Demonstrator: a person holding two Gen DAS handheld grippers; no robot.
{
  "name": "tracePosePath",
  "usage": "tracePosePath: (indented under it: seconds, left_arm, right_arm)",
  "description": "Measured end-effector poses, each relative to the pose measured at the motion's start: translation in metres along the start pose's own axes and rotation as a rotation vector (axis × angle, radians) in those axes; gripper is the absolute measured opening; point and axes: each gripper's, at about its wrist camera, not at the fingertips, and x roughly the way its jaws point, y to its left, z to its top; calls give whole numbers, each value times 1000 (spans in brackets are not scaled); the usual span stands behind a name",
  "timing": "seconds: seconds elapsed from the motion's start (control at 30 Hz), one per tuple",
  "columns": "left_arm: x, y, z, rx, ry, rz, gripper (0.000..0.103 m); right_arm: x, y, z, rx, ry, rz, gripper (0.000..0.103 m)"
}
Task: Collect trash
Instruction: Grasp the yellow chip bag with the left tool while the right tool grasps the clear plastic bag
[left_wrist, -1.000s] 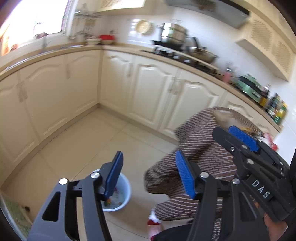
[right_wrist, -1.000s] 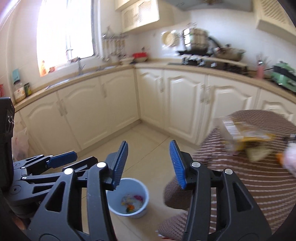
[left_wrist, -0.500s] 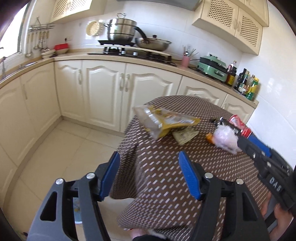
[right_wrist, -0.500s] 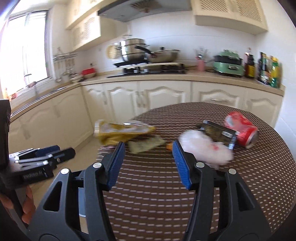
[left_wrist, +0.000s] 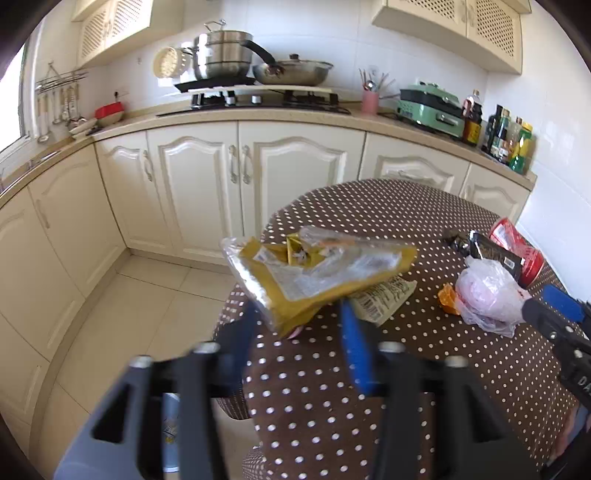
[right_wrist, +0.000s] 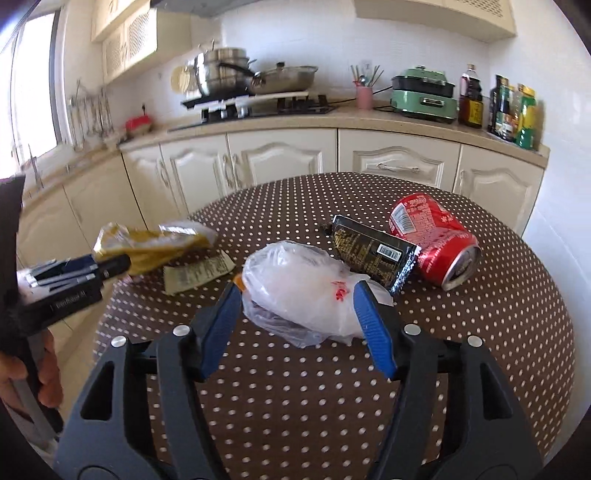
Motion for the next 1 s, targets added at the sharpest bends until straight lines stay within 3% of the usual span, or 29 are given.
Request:
tracePosePath:
  seconds: [0.03, 0.13, 0.27, 0.33, 0.37, 0.43, 0.73, 1.0]
  left_arm:
    - [3, -1, 0, 5, 9, -17, 10]
    - [5, -4, 0, 17, 3, -27, 3]
    - [-5, -8, -7, 18, -16, -47, 2]
    - [-13, -7, -10, 11, -29, -59, 2]
    - [-17, -7, -12, 6, -34, -70, 1]
    - [-26, -5, -15, -8, -49, -88, 1]
    - [-76, 17, -25, -63, -123, -126, 1]
    - [-113, 56, -36, -134, -167, -120, 1]
  right_arm:
    - [7, 3, 1, -30, 29, -12, 64]
    - [22, 8, 1, -77, 78, -32, 64]
    - [36, 14, -1, -127, 131, -63, 61]
    - [41, 17, -2, -147, 152, -92, 36]
    - [42, 17, -2, -154, 150, -100, 33]
    - [37, 19, -2, -157, 126, -99, 22]
    - [-22, 33, 15, -129, -41, -67, 3]
    - [-58, 74, 32, -157, -118, -5, 2]
